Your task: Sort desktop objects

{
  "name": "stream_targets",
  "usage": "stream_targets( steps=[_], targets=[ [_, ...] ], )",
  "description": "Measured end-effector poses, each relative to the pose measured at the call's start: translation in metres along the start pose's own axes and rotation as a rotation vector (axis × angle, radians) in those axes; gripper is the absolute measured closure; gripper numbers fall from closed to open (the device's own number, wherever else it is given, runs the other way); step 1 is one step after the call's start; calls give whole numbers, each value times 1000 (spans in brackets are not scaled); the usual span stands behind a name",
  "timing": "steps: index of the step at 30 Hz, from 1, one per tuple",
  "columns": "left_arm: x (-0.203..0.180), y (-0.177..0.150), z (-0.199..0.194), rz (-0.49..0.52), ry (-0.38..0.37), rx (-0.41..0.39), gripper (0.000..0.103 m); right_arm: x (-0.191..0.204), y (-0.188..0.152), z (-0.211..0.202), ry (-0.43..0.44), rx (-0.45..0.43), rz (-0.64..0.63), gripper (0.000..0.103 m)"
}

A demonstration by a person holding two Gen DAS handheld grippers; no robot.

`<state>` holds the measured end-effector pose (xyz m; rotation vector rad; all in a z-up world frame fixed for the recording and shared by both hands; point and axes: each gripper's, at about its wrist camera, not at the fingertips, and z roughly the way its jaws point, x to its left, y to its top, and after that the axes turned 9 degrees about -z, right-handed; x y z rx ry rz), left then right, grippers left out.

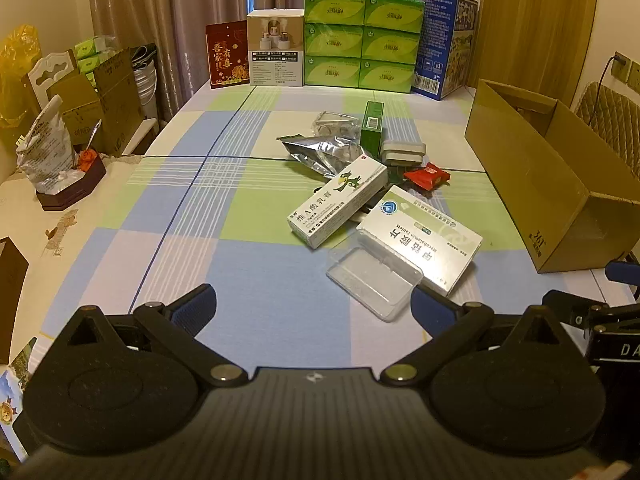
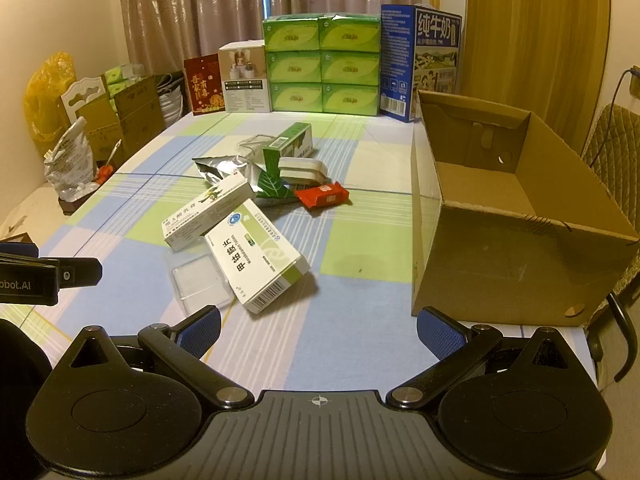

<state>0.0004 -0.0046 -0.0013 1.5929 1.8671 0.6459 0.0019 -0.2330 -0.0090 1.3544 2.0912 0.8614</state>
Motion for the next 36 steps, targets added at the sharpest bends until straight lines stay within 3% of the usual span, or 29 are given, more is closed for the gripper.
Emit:
stream_targets(
  steps=[36],
  targets=[
    [6, 2, -2, 17, 26, 19, 1, -4, 1, 4, 44, 39, 18, 2]
  ],
)
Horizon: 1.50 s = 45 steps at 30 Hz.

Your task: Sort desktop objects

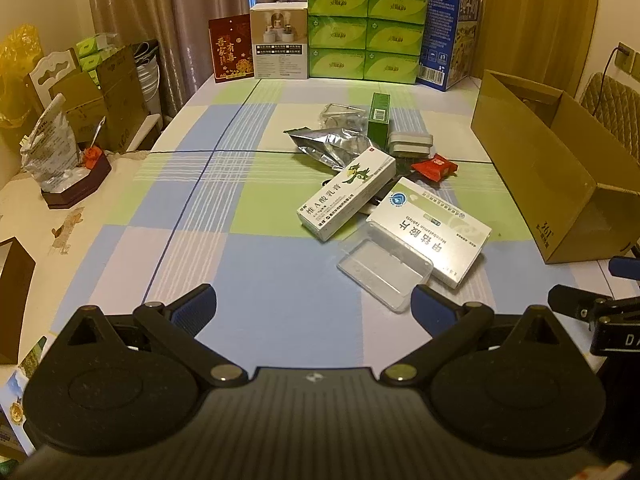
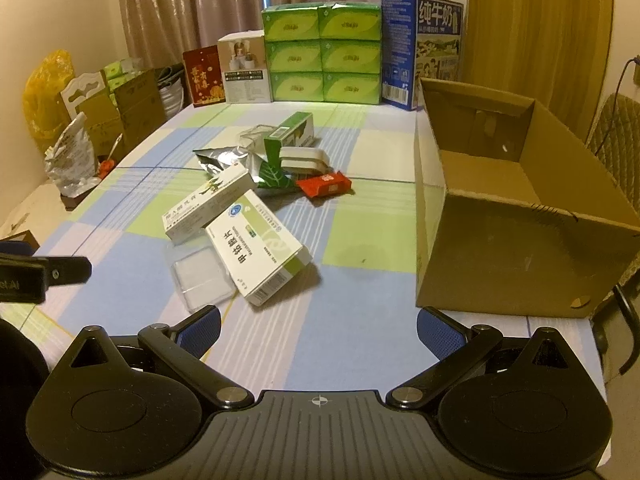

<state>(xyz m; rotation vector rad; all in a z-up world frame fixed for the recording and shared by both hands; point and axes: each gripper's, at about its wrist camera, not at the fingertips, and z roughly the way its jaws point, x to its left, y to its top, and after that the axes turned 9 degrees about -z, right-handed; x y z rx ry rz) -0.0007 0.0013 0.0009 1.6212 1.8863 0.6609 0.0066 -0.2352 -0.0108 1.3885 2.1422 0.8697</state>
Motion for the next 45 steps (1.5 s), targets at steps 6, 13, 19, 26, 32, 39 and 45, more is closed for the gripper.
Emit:
stream_targets(
  steps=[6, 13, 19, 26, 32, 39, 45],
  targets=[
    [2, 5, -11, -5, -42, -46, 1, 5, 1, -9, 45, -42, -42, 2],
    [5, 14, -5, 26, -28, -43, 1, 19, 12, 3, 131, -44, -158, 2],
    [10, 25, 7, 40, -33, -35, 1, 31, 20, 32, 120, -37, -291, 2],
    [20, 29, 33, 25, -78, -4, 1, 34, 24, 75, 134, 4, -416, 10],
    [17, 29, 69, 66, -114, 22, 1, 36, 24, 112, 120, 56, -517, 17],
    [22, 21, 97, 31, -202, 54, 1, 31, 29, 137, 156, 71, -517, 23],
    [29, 15, 106, -33, -216, 115, 1, 31, 22, 130, 152, 96, -451, 32]
  ],
)
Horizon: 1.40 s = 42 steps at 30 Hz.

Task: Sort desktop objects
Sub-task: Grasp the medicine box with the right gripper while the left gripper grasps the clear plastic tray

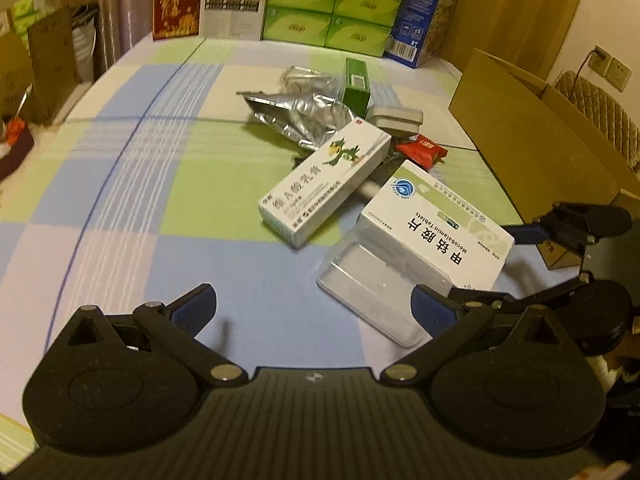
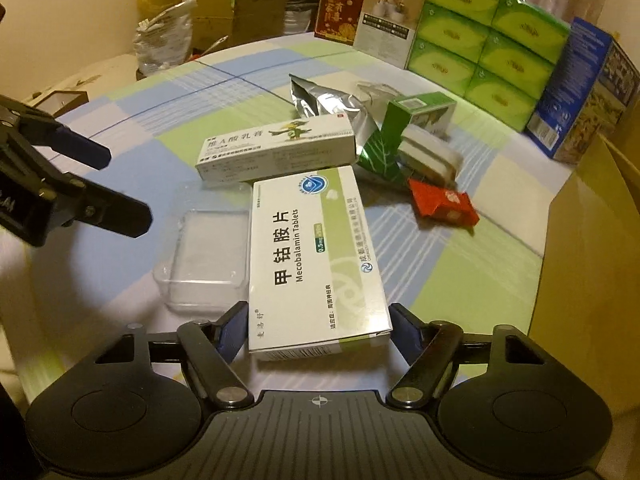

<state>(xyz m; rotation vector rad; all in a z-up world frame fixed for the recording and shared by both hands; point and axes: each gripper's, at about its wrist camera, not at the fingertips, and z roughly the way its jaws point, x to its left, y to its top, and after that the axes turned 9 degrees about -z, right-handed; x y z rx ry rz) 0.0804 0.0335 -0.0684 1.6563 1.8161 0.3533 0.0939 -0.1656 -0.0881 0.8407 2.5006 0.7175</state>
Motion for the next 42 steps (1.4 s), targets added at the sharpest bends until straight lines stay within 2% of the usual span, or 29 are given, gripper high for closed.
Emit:
stream_targets(
  steps=[6, 11, 18, 22, 23, 26, 28, 31, 34, 38, 42],
  targets=[
    [2, -4, 0, -74, -28, 23, 1, 5, -9, -15, 76, 15, 205, 32],
    [-10, -8, 0, -67, -36, 14, 1, 15, -23, -23, 148, 35, 299, 32],
    [-22, -8, 11, -56, -3, 8, 2, 9, -32, -30, 33, 31, 323, 33],
    [-28, -9, 17, -38, 7, 8, 2, 2, -36, -30, 33, 27, 352, 33],
    [-30, -8, 19, -34, 10, 5, 4, 1, -36, -30, 33, 25, 354, 33],
    [-38, -7, 25, 22, 10, 5, 19, -2, -36, -29, 25, 23, 360, 33],
    [-42, -8, 31, 61, 14, 11, 35, -4, -36, -29, 15, 25, 365, 33],
    [-44, -11, 35, 99, -1, 31, 46, -5, -37, -30, 6, 24, 371, 33],
    [-46, -14, 33, 150, 10, 27, 48, -4, -37, -30, 3, 23, 371, 32],
    [-37, -15, 33, 129, 17, 42, 51, -2, -36, -28, 4, 17, 363, 32],
    [-37, -18, 34, 154, 28, 47, 45, -4, -33, -25, 2, -1, 347, 31]
  ],
)
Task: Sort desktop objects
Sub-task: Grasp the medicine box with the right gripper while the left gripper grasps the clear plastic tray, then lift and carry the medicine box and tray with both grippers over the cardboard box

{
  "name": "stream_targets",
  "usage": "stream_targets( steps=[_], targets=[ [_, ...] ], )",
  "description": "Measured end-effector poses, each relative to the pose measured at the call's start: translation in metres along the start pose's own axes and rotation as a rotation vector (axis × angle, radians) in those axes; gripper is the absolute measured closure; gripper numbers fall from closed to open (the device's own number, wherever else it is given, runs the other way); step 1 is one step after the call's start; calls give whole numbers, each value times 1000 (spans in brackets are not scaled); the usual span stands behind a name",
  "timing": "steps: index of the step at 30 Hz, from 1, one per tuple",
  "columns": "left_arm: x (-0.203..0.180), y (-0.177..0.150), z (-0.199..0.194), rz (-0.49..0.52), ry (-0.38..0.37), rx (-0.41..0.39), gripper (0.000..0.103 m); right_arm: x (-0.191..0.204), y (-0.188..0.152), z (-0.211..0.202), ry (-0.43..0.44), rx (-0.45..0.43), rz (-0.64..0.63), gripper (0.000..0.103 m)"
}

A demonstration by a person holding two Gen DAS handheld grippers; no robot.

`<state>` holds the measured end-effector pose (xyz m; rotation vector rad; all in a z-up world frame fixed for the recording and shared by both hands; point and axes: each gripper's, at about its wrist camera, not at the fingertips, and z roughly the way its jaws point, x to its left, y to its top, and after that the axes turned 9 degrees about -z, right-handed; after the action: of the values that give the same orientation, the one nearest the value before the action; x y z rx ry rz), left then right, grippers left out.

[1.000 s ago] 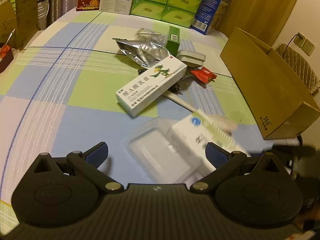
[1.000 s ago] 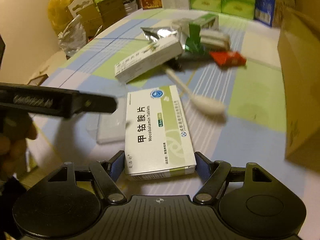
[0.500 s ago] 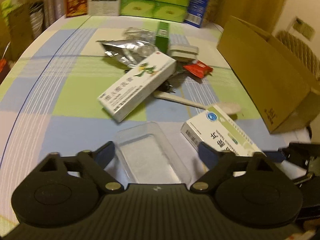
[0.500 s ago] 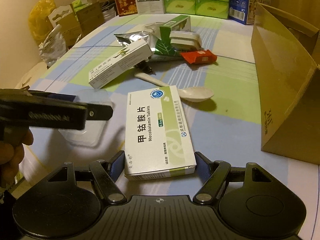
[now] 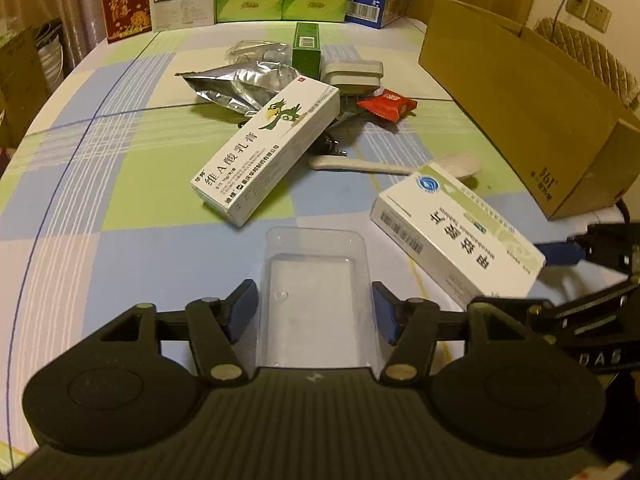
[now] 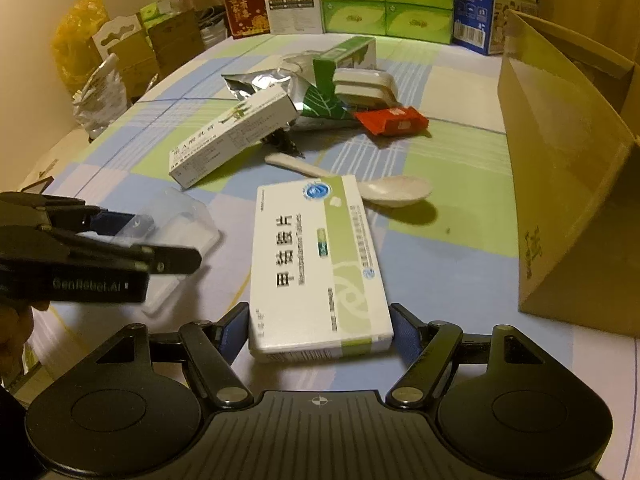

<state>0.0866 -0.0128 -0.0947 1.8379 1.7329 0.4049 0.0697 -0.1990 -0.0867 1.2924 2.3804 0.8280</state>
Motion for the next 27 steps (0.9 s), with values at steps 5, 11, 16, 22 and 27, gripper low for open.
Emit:
stream_targets(
  steps=[5, 11, 16, 22, 27],
  targets=[
    [1, -2, -1, 22, 22, -6, 44, 1, 10, 10, 4, -26, -23, 23],
    [6, -2, -1, 15, 25, -10, 44, 2, 20, 21, -16, -26, -51, 23],
    [6, -3, 0, 34, 28, -13, 44, 10, 20, 26, -38, -8, -110, 24],
    [5, -2, 1, 44, 36, -14, 46, 10, 20, 28, -43, -4, -97, 35],
    [4, -2, 0, 48, 45, -14, 52, 14, 19, 25, -47, -15, -108, 35]
  ],
)
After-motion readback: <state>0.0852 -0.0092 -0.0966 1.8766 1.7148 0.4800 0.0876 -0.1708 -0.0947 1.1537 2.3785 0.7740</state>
